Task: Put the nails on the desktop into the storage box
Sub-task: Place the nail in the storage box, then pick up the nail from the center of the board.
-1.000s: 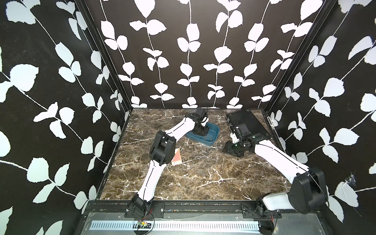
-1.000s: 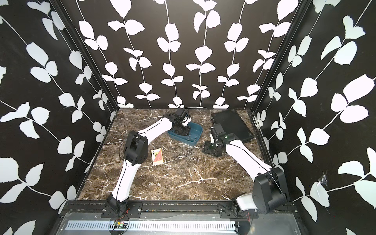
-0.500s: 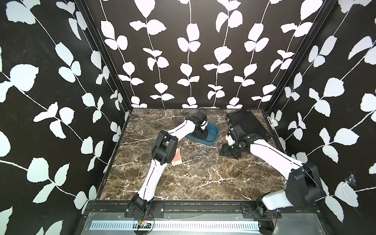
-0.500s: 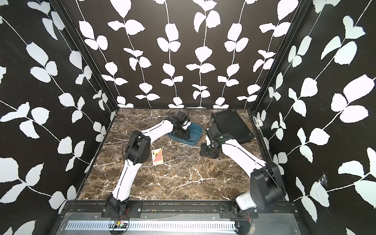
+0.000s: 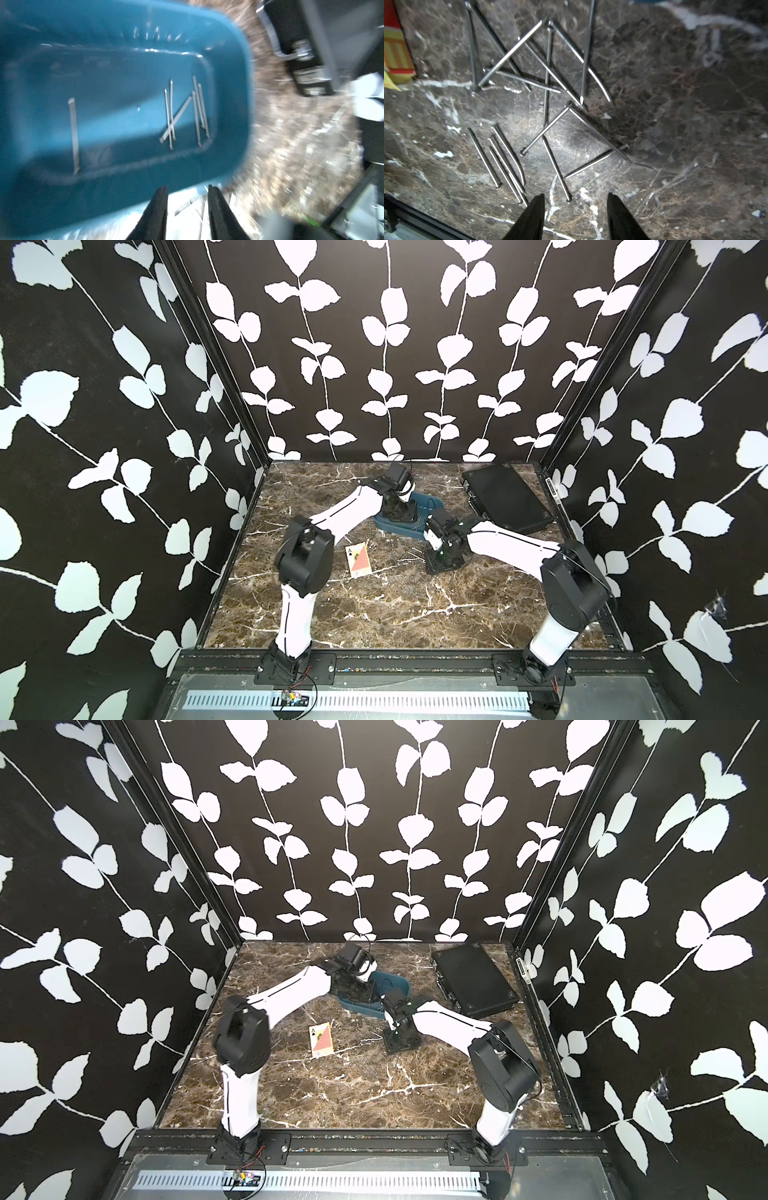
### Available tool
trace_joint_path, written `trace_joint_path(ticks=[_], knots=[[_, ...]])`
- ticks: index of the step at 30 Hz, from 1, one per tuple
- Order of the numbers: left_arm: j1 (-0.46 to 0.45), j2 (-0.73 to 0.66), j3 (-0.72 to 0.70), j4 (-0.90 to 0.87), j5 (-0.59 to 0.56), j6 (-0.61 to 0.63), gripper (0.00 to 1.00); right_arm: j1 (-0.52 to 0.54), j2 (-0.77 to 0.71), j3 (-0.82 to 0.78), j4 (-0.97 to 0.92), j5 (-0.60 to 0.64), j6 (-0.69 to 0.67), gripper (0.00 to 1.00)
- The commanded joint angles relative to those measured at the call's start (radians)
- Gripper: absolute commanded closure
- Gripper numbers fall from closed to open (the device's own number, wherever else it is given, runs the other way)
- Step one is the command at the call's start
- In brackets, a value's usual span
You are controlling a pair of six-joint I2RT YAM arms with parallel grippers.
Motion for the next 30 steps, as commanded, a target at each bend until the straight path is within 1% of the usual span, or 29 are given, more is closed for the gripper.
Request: trace_joint_path(ticks=[1, 6, 10, 23, 30], knots=[[0.007, -0.118, -0.084, 0.01, -0.04, -0.012, 0.63, 0.019, 0.005, 0.029, -0.023, 0.062, -0.043, 0.51], [0.009, -0.227, -0.204, 0.013, -0.072, -0.022, 0.62, 0.04, 0.021, 0.013, -0.033, 0.074, -0.07, 0.58], [0.01, -0.287, -0.284, 0.018, -0.087, -0.035, 0.62, 0.063, 0.045, 0.021, -0.061, 0.089, -0.093, 0.63], [0.012, -0.381, -0.45, 0.027, -0.087, -0.054, 0.62, 0.137, 0.07, 0.033, -0.067, 0.129, -0.087, 0.65], [0.016, -0.402, -0.506, 0.027, -0.076, -0.054, 0.61, 0.167, 0.113, 0.061, -0.069, 0.148, -0.081, 0.69]])
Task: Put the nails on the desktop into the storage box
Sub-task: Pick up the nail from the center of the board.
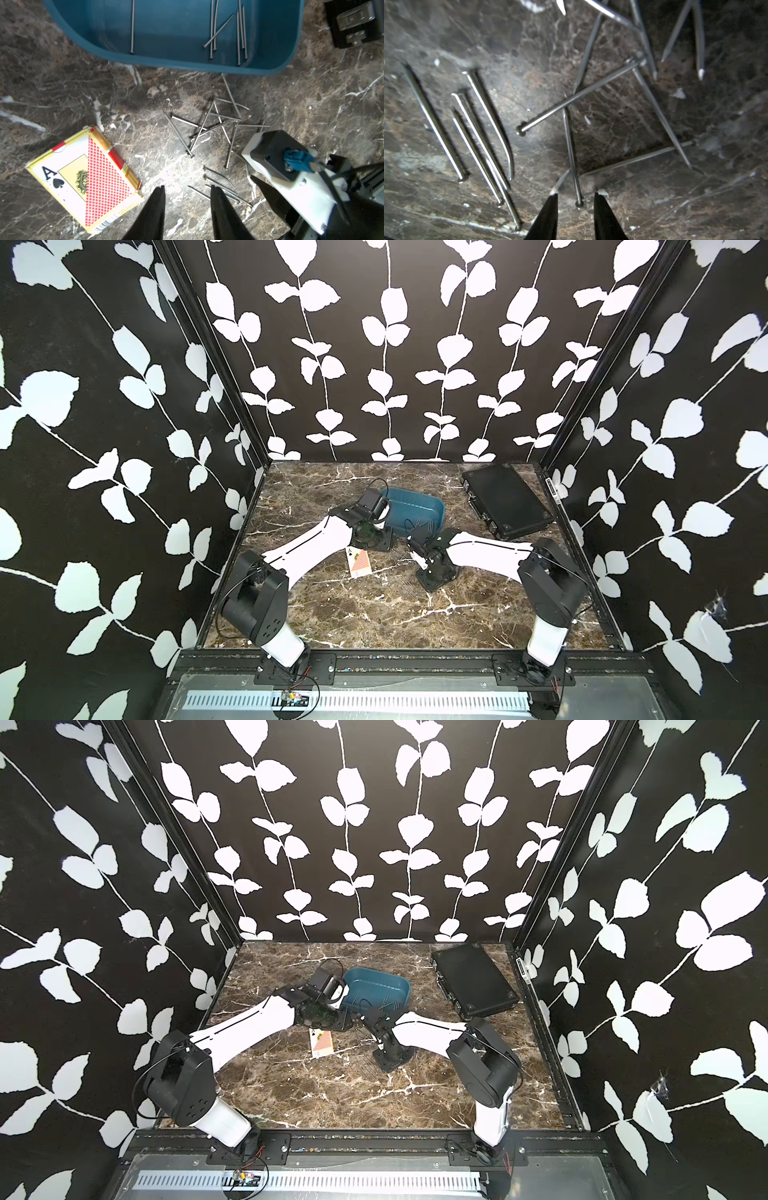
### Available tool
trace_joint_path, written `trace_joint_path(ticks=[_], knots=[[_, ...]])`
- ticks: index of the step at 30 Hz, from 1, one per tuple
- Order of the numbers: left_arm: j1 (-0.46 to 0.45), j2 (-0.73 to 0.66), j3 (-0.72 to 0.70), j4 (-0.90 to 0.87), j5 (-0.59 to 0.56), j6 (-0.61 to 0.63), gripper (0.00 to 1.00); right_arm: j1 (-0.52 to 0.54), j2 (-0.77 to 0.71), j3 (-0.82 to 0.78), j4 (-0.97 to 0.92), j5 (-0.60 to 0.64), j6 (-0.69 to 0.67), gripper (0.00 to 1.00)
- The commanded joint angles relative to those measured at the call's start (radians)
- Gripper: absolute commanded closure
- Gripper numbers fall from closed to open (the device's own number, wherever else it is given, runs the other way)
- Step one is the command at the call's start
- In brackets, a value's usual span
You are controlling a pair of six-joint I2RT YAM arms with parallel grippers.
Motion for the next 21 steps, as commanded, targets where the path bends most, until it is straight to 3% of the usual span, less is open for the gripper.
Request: trace_joint_path(ticks=[1, 11, 21], knots=[[0.007, -0.046, -0.024, 0.004, 0.007, -0.003, 0.61, 0.014, 0.022, 0.051, -0.023, 0.035, 0.004, 0.69], [0.012, -0.054, -0.032, -0.003, 0.017, 0.003, 0.61, 0.014, 0.062, 0.033, -0.034, 0.093, -0.009, 0.79], [0.013, -0.076, -0.054, -0.003, 0.012, -0.011, 0.6, 0.033, 0.084, 0.009, -0.019, 0.149, -0.012, 0.83]])
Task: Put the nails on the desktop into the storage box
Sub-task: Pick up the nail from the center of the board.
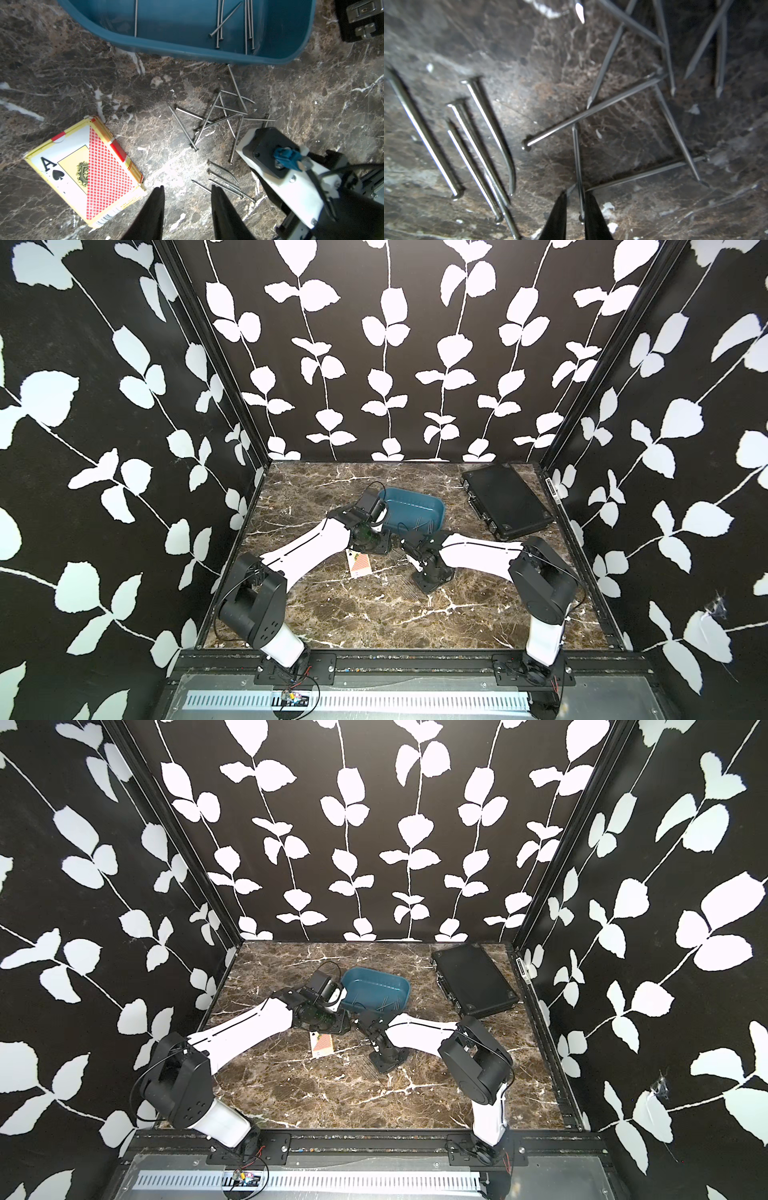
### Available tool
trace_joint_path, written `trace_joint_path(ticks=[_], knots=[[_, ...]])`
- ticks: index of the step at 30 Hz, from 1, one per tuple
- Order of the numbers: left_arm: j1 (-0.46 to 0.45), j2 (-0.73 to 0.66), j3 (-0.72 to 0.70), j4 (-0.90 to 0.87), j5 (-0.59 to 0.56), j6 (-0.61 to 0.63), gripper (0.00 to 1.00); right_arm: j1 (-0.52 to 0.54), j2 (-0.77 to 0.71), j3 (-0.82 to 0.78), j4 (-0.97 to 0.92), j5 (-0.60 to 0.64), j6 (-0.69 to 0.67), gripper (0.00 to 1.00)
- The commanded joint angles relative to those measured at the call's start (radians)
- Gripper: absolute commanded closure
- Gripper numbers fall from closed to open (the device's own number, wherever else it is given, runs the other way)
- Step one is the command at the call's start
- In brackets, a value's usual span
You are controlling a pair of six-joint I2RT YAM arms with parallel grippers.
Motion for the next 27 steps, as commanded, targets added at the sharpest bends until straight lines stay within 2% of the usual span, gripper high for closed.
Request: trace_joint_path(ticks=[1, 4, 7, 16, 23, 27], knots=[[0.005, -0.057, -0.023, -0.004, 0.0, -0.01, 0.6, 0.013, 0.05, -0.015, -0.017, 0.104, -0.008, 0.84], [0.005, -0.065, -0.032, -0.004, -0.003, -0.015, 0.6, 0.032, 0.065, -0.012, -0.015, 0.124, -0.009, 0.9], [0.005, -0.072, -0.037, -0.01, -0.007, -0.017, 0.6, 0.044, 0.071, 0.0, -0.017, 0.128, -0.006, 1.0], [0.011, -0.092, -0.032, -0.014, -0.028, -0.029, 0.6, 0.037, -0.085, 0.069, -0.083, 0.103, 0.024, 1.0], [0.043, -0.117, -0.027, -0.015, -0.036, -0.04, 0.6, -0.031, -0.238, 0.126, -0.074, -0.078, 0.096, 1.0], [0.069, -0.132, -0.038, -0.015, -0.025, -0.047, 0.6, -0.144, -0.304, 0.142, -0.007, -0.209, 0.23, 1.0]])
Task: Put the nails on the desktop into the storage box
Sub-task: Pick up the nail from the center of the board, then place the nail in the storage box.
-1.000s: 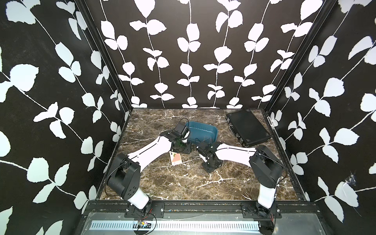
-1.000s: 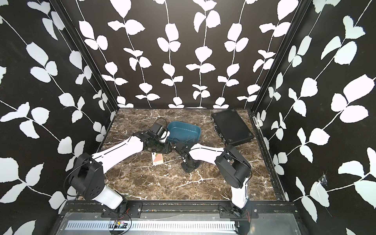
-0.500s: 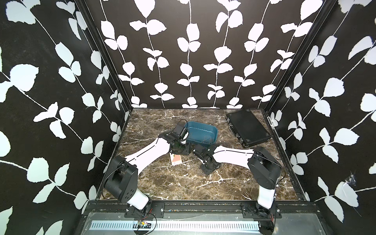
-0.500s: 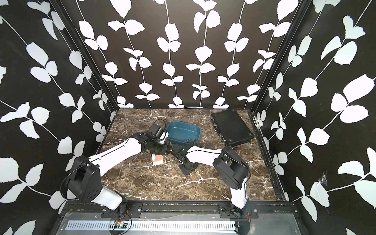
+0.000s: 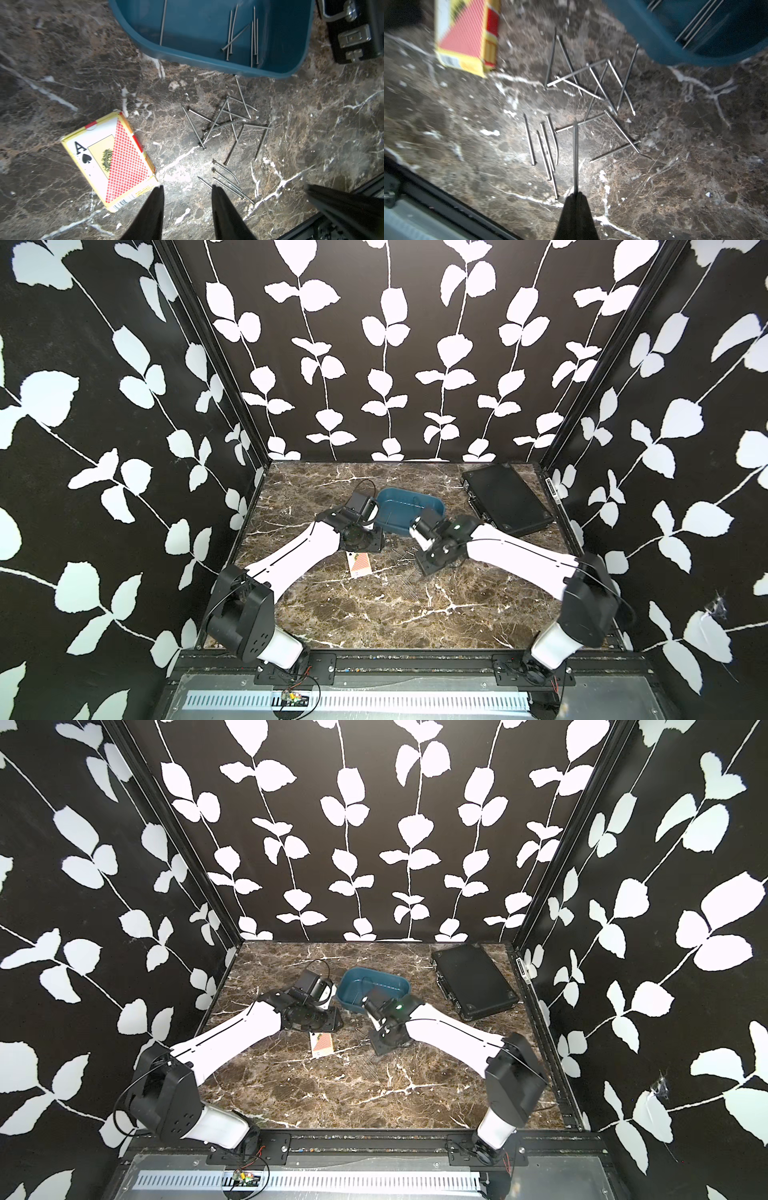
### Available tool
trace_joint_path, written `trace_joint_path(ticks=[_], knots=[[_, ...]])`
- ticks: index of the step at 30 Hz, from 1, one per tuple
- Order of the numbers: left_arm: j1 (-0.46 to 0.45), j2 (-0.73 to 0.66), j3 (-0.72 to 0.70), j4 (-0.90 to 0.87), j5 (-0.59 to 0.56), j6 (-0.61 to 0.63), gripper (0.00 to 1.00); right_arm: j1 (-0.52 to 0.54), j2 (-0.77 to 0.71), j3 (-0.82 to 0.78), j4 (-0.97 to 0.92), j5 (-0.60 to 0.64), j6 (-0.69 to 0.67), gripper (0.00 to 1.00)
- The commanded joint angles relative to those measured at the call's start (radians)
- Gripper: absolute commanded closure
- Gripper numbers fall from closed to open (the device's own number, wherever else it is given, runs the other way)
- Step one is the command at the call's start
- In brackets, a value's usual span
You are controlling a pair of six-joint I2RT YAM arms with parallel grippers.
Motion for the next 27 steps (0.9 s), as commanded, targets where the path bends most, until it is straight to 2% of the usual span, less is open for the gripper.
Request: trace_joint_path(ticks=[1, 6, 10, 13, 19, 27], knots=[[0.024, -0.045, -0.013, -0.009, 0.003, -0.016, 0.6, -0.102, -0.05, 0.035, 0.067, -0.139, 0.169, 1.0], [0.043, -0.062, -0.021, -0.021, 0.023, -0.019, 0.6, -0.205, 0.014, 0.107, 0.159, -0.155, 0.419, 1.0], [0.048, -0.089, -0.023, -0.052, 0.019, -0.007, 0.6, -0.209, 0.162, 0.241, 0.18, -0.156, 0.491, 1.0], [0.055, -0.112, -0.03, -0.077, 0.013, 0.008, 0.59, -0.21, 0.274, 0.323, 0.165, -0.126, 0.505, 1.0], [0.076, -0.146, -0.06, -0.098, 0.025, 0.023, 0.57, -0.246, 0.425, 0.391, 0.206, -0.114, 0.52, 1.0], [0.097, -0.138, -0.086, -0.091, 0.048, 0.038, 0.57, -0.26, 0.601, 0.578, 0.07, -0.118, 0.412, 1.0]])
